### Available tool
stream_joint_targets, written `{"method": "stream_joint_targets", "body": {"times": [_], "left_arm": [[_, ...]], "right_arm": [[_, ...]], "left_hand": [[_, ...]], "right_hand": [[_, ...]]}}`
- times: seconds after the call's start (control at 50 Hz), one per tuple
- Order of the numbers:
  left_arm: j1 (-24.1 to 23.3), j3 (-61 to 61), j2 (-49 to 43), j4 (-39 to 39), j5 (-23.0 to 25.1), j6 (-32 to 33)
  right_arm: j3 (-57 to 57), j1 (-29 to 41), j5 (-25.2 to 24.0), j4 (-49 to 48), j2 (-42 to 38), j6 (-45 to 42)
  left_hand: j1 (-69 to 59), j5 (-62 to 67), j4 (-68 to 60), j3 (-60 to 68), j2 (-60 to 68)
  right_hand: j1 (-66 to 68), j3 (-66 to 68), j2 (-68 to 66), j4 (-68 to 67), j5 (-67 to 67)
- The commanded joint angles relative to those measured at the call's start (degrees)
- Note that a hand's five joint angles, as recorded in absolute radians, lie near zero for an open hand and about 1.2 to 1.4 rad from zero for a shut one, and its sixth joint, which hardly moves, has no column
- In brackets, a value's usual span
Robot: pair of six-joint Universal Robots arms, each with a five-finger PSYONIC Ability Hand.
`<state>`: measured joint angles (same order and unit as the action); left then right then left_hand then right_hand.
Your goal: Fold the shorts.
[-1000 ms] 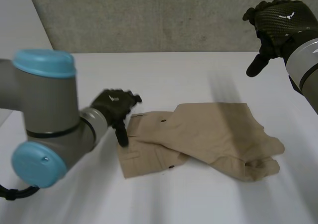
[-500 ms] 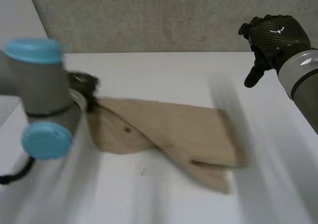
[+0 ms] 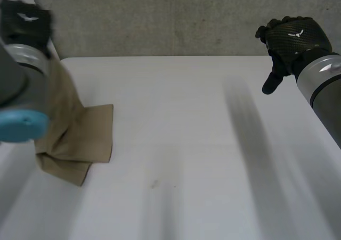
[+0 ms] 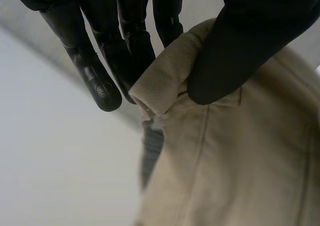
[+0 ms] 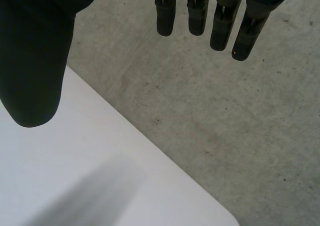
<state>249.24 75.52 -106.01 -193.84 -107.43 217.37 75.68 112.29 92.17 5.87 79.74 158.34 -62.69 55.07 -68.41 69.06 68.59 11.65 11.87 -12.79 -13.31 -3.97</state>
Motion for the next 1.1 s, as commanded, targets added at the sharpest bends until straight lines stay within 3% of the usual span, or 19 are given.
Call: {"method": "stream_joint_targets", "body": {"times": [0.02,0.16,0.28,0.3,0.38,0.52,0.6,0.76,0.96,1.0,1.1], "left_arm": [[-16.48,-0.90,-5.23,-0.49,2.14,-7.57],[-31.42,-4.41,-17.89,-3.21,2.40,-7.23],[-38.03,-5.21,-25.38,-7.95,3.54,-7.93],[-38.82,-5.21,-26.00,-8.66,4.07,-8.10],[-40.76,-4.51,-26.97,-10.68,8.54,-8.90],[-40.33,-3.72,-23.55,-10.42,11.72,-9.16],[-36.82,-0.65,-18.98,-9.98,11.63,-9.07],[-24.61,7.09,-5.98,-7.35,10.84,-9.42],[-8.35,11.05,-0.95,3.63,11.80,-16.63],[-6.41,10.79,-1.30,5.48,13.03,-17.59],[-0.08,7.28,-8.15,10.49,23.30,-19.36]], "right_arm": [[-1.33,-0.75,-0.06,0.02,0.60,-0.05],[-2.12,-2.07,-0.06,-0.15,2.70,-0.40],[-2.29,-5.23,-0.15,-0.24,4.11,-1.19],[-2.38,-5.50,-0.06,-0.33,4.29,-1.19],[-2.47,-6.29,-0.15,-1.38,4.55,-1.28],[-2.47,-6.91,-0.32,-2.35,4.73,-1.28],[-2.47,-6.82,-0.41,-2.35,4.73,-1.28],[-1.59,-6.12,-0.59,-2.09,2.89,-0.67],[-1.76,1.79,-7.43,0.64,-9.15,4.25],[-2.73,2.58,-10.76,0.73,-13.00,5.39],[-7.30,3.11,-15.09,0.81,-20.92,6.63]], "left_hand": [[-17.31,14.93,-11.59,10.94,11.41],[-17.31,14.93,-11.59,10.94,11.41],[-17.31,14.93,-11.59,10.94,11.41],[-13.17,10.79,-7.45,6.80,7.27],[51.32,-53.70,57.03,-57.68,-57.22],[52.69,-55.07,58.41,-59.06,-58.59],[52.69,-55.07,58.41,-59.06,-58.59],[52.69,-55.07,58.41,-59.06,-58.59],[52.48,-54.86,58.19,-58.84,-58.38],[52.48,-54.86,58.19,-58.84,-58.38],[50.12,-52.50,55.84,-56.49,-56.03]], "right_hand": [[-1.65,-1.87,2.79,3.31,3.97],[-1.65,-1.87,2.79,3.31,3.97],[-1.65,-1.87,2.79,3.31,3.97],[-1.65,-1.87,2.79,3.31,3.97],[-1.65,-1.87,2.79,3.31,3.97],[-1.65,-1.87,2.79,3.31,3.97],[-1.65,-1.87,2.79,3.31,3.97],[-1.65,-1.87,2.79,3.31,3.97],[-1.65,-1.87,2.79,3.31,3.97],[-1.65,-1.87,2.79,3.31,3.97],[2.13,1.91,-0.99,-0.47,0.19]]}}
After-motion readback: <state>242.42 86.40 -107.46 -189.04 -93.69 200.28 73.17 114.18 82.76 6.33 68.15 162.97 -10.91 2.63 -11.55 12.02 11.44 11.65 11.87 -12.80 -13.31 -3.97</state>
